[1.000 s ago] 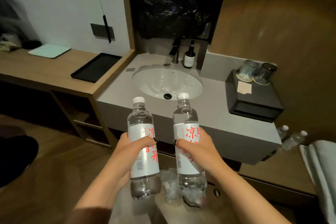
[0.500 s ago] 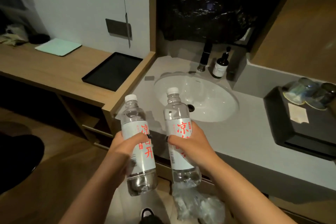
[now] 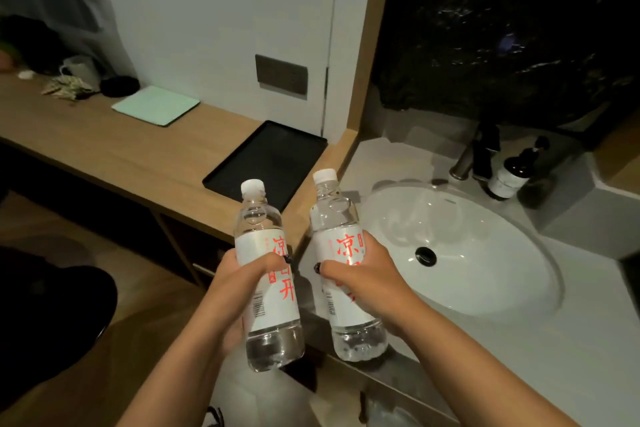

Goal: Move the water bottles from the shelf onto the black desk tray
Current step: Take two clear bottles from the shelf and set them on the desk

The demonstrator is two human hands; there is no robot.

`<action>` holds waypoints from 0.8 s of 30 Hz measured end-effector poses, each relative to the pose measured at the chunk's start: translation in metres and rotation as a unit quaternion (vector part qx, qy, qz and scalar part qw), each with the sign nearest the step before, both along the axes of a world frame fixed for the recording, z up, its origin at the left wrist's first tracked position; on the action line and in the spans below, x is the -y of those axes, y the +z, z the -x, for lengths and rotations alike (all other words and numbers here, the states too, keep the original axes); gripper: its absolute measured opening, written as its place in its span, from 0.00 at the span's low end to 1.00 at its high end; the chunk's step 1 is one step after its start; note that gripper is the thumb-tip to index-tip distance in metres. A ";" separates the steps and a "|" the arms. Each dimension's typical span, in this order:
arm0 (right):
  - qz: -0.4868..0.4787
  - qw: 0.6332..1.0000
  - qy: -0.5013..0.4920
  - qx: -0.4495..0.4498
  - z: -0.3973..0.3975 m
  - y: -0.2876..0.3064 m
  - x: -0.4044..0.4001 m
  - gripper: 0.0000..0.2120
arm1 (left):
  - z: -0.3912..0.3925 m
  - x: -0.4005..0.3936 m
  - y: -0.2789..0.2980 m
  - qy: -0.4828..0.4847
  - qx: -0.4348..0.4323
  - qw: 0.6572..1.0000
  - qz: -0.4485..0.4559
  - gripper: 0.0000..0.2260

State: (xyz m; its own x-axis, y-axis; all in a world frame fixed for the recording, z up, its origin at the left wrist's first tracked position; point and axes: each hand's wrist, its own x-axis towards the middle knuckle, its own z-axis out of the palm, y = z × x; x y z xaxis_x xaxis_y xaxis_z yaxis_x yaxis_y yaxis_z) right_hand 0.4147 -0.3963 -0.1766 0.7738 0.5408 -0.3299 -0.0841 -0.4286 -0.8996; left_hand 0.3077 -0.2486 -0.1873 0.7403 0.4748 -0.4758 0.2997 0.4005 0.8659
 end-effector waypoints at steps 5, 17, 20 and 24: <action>-0.016 0.999 -0.023 -0.023 -0.004 0.000 -0.078 0.18 | -0.006 -0.077 -0.008 -0.013 -0.028 0.999 -0.016 0.24; -0.043 0.993 -0.091 -0.056 -0.013 -0.013 -0.258 0.20 | -0.024 -0.278 0.008 -0.079 -0.049 0.993 -0.070 0.19; -0.035 0.994 -0.079 -0.064 -0.023 -0.019 -0.293 0.19 | -0.039 -0.317 0.005 -0.081 -0.057 0.992 -0.080 0.24; -0.007 0.997 -0.060 -0.046 -0.054 -0.024 -0.339 0.19 | -0.070 -0.359 -0.001 -0.073 -0.070 0.991 -0.091 0.26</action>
